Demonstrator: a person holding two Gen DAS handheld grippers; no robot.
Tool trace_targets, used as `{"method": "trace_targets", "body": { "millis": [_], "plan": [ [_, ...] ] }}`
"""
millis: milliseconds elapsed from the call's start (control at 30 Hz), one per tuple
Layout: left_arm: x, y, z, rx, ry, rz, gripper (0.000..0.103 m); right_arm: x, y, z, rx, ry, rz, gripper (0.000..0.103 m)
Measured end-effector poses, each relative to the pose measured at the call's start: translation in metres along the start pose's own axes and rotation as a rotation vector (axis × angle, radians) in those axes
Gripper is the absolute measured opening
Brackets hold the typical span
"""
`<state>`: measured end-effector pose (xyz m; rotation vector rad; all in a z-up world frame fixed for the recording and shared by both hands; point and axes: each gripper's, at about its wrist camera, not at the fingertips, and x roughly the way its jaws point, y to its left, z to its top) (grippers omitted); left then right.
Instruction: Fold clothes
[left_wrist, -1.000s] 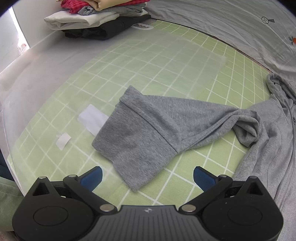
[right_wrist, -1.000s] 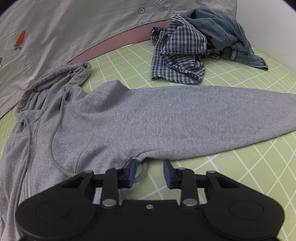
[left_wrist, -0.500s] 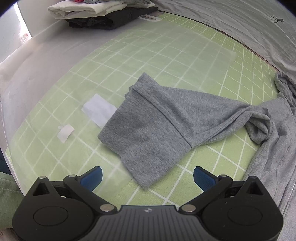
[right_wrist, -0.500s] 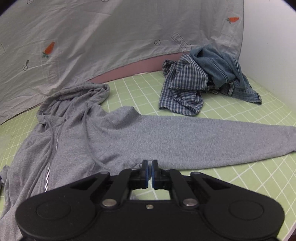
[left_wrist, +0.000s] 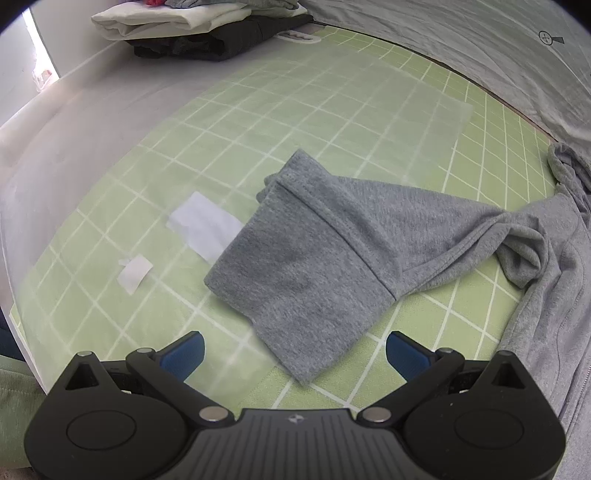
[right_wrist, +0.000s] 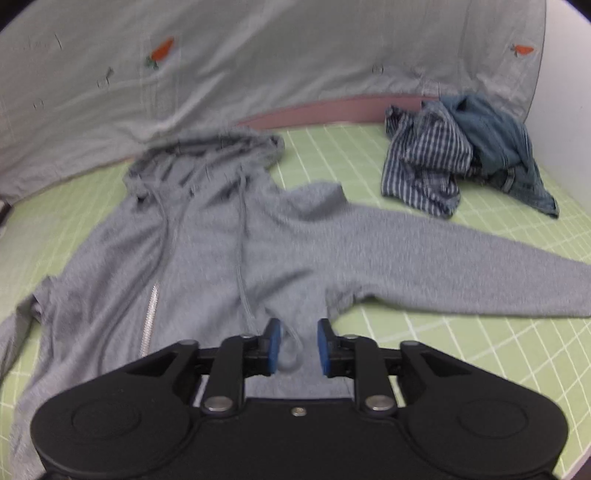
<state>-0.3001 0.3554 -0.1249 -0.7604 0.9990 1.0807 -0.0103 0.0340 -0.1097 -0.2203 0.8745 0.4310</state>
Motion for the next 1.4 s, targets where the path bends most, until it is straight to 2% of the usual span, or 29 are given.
{"method": "trace_targets", "body": {
  "millis": [33,133,200,333,400,433,467,500,567,667,867,967,1033,1400],
  "plan": [
    [0.000,0.001,0.001,-0.001,-0.004,-0.002,0.103,0.007,0.003,-0.007,-0.009,0.033,-0.029,0.033],
    [-0.003,0.007,0.006,-0.003,-0.029,0.002,0.102,0.012,0.010,-0.019,-0.028,0.065,-0.020,0.039],
    [-0.003,0.010,0.010,0.001,-0.037,-0.022,0.101,0.015,0.015,-0.026,-0.040,0.085,-0.012,0.041],
    [0.002,0.014,0.015,-0.012,-0.023,-0.080,0.087,0.020,0.024,-0.038,-0.062,0.115,-0.006,0.042],
    [0.005,0.015,0.016,-0.015,-0.013,-0.105,0.075,0.021,0.026,-0.039,-0.064,0.111,-0.017,0.042],
    [0.005,0.014,0.017,-0.006,-0.014,-0.118,0.067,0.022,0.027,-0.039,-0.064,0.110,-0.020,0.043],
    [0.005,0.014,0.017,0.002,-0.015,-0.132,0.055,0.022,0.026,-0.040,-0.058,0.107,-0.022,0.044],
    [0.004,0.013,0.017,0.013,-0.022,-0.145,0.049,0.022,0.025,-0.041,-0.052,0.104,-0.024,0.045],
    [0.001,0.010,0.018,0.036,-0.040,-0.142,0.020,0.022,0.024,-0.042,-0.047,0.099,-0.026,0.047],
    [-0.008,0.014,0.023,0.035,-0.079,-0.146,0.007,0.021,0.024,-0.043,-0.051,0.093,-0.033,0.047],
    [-0.044,0.054,0.046,-0.029,-0.236,-0.042,0.006,0.020,0.026,-0.046,-0.061,0.080,-0.042,0.048],
    [-0.055,0.084,0.058,-0.110,-0.289,0.012,0.006,0.021,0.025,-0.046,-0.052,0.080,-0.042,0.048],
    [-0.059,0.101,0.065,-0.122,-0.318,0.068,0.006,0.021,0.026,-0.046,-0.055,0.078,-0.047,0.048],
    [-0.095,0.132,0.117,-0.153,-0.481,0.116,0.006,0.020,0.028,-0.047,-0.049,0.068,-0.067,0.049]
  ]
}}
